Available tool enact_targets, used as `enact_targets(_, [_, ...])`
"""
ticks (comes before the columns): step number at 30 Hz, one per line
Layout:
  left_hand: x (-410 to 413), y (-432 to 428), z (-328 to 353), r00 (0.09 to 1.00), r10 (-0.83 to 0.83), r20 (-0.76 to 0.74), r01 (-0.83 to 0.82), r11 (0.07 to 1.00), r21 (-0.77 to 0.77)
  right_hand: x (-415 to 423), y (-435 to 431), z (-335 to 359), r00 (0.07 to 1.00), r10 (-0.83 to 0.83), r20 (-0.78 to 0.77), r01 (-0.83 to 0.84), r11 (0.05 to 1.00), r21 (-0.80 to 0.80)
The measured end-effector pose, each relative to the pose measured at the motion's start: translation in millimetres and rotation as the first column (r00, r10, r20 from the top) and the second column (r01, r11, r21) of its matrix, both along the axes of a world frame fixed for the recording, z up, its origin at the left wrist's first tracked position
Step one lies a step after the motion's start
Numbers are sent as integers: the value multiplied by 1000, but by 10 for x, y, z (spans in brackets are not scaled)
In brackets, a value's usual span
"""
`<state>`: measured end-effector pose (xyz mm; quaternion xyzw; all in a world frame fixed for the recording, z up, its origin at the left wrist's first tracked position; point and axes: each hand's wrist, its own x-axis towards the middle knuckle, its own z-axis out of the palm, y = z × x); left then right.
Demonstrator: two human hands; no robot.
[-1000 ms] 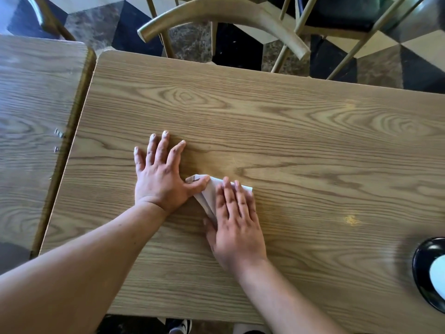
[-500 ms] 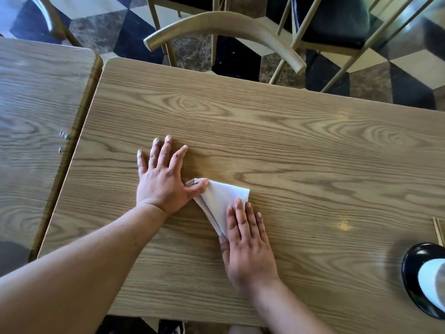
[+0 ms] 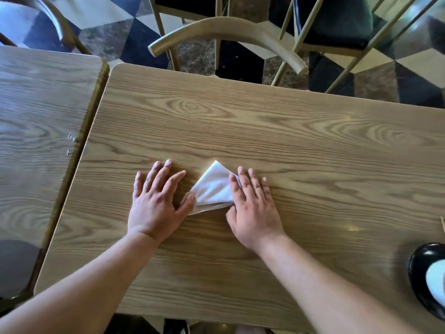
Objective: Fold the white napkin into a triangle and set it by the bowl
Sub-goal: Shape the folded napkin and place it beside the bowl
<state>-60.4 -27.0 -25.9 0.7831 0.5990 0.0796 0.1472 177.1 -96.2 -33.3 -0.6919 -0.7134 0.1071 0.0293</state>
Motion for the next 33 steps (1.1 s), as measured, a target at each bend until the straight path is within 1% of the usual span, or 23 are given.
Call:
enact_targets(2, [2, 1, -5, 1000, 0, 10, 0, 1000, 7, -23, -53, -16, 998, -36, -55, 37, 999, 17])
enact_targets(4, [3, 7, -13, 1000, 5, 6, -5, 1000, 10, 46, -52, -44, 997, -13, -70, 17, 999, 50])
enact_targets(8, [-11, 6, -30, 1000, 3, -3, -3, 1000, 8, 328, -8, -68, 992, 125, -2, -125, 991, 56])
enact_targets(10, [-20, 9, -38, 1000, 2, 0, -2, 1000, 12, 426, 21, -59, 985, 169, 23, -170, 984, 51])
enact_targets(16, [4, -5, -39, 1000, -8, -15, 8, 1000, 5, 410, 44, -24, 982, 169, 88, -173, 984, 43])
enact_targets(20, [154, -9, 11, 997, 43, 61, -46, 998, 43, 431, 67, -68, 978, 181, 102, -187, 981, 51])
enact_targets(21, [285, -15, 43, 997, 16, 72, -22, 996, 86, 442, 70, -87, 978, 180, 102, -186, 981, 51])
enact_targets(23, [662, -25, 108, 986, -125, 108, 106, 980, 166, 456, 68, -103, 980, 182, 81, -186, 981, 52])
enact_targets(25, [1052, -39, 102, 953, -269, 139, 249, 958, 143, 463, 69, -112, 977, 200, 75, -205, 976, 68])
enact_targets(27, [1244, -60, 17, 932, -344, 117, 336, 938, 80, 472, 65, -121, 970, 215, 117, -225, 970, 88])
enact_targets(30, [1036, -70, -86, 926, -378, 11, 376, 923, 81, 464, 65, -96, 968, 208, 143, -216, 975, 45])
enact_targets(33, [510, -32, -99, 943, -328, -55, 331, 939, 88, 437, 68, -37, 977, 183, 107, -188, 981, 40])
